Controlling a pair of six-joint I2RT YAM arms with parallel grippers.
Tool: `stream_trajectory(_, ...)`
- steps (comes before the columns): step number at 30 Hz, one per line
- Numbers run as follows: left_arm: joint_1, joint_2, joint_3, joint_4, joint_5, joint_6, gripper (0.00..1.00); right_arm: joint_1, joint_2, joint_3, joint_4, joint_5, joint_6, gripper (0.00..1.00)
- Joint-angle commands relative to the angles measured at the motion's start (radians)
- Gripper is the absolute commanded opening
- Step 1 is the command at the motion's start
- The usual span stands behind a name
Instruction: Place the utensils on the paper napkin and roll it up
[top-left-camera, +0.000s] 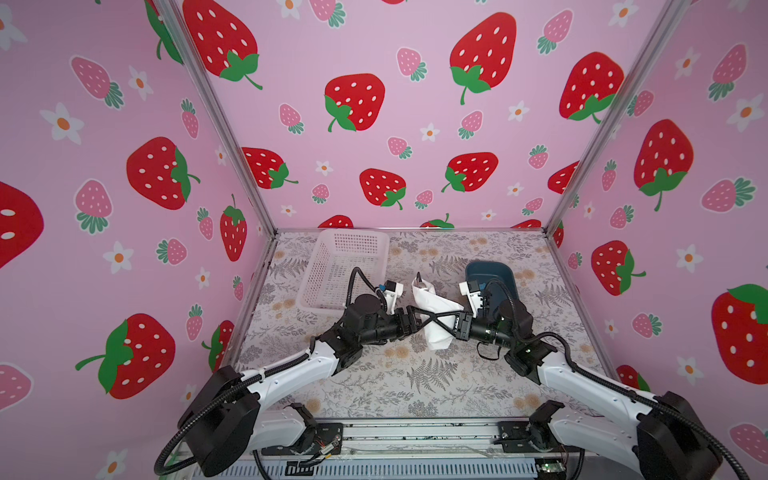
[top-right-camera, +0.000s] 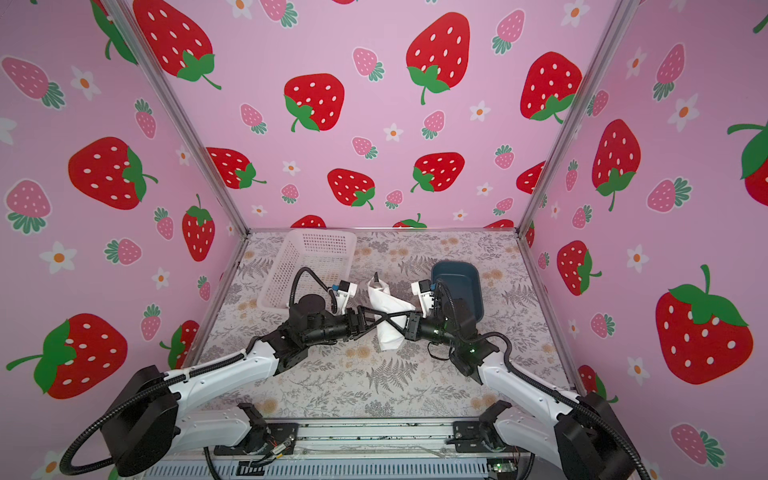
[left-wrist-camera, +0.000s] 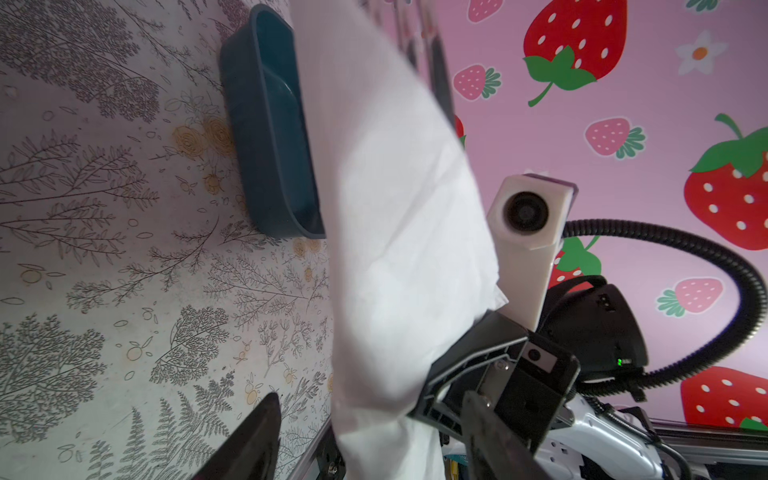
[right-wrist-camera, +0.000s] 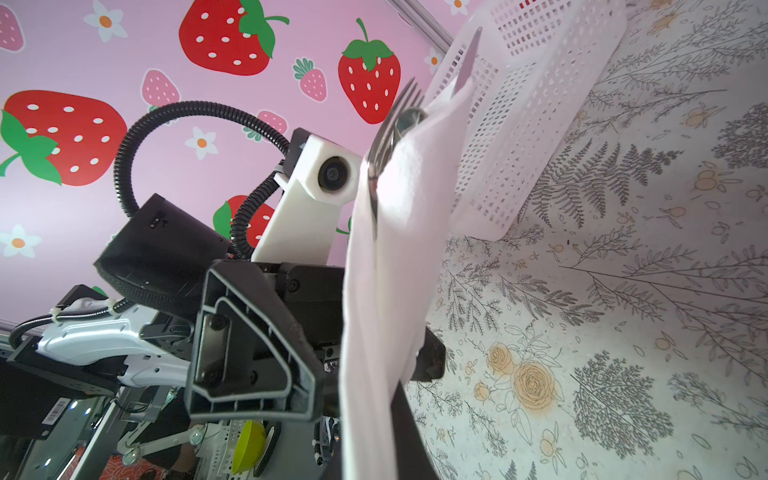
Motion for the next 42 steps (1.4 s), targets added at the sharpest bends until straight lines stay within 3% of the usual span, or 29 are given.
stream_trajectory(1,0.011,0.004,0.055,0.092,0.033,-0.037,0.66,-0.004,-0.035,0.031,0.064,-0.030,0.010,0.09)
stream_trajectory(11,0.024,0.014,0.047,0.136,0.014,-0.063,0.51,-0.003,-0.047,0.009,0.134,-0.057,0.067,0.09)
stream_trajectory(25,0.025,0.043,0.049,0.247,0.030,-0.095,0.38,-0.004,-0.059,-0.008,0.139,-0.065,0.070,0.09)
stream_trajectory(35,0.025,0.035,0.046,0.273,0.033,-0.096,0.22,-0.003,-0.058,-0.008,0.142,-0.069,0.072,0.09)
stream_trajectory(42,0.024,0.021,0.049,0.281,0.029,-0.089,0.18,-0.004,-0.066,-0.012,0.142,-0.069,0.073,0.10)
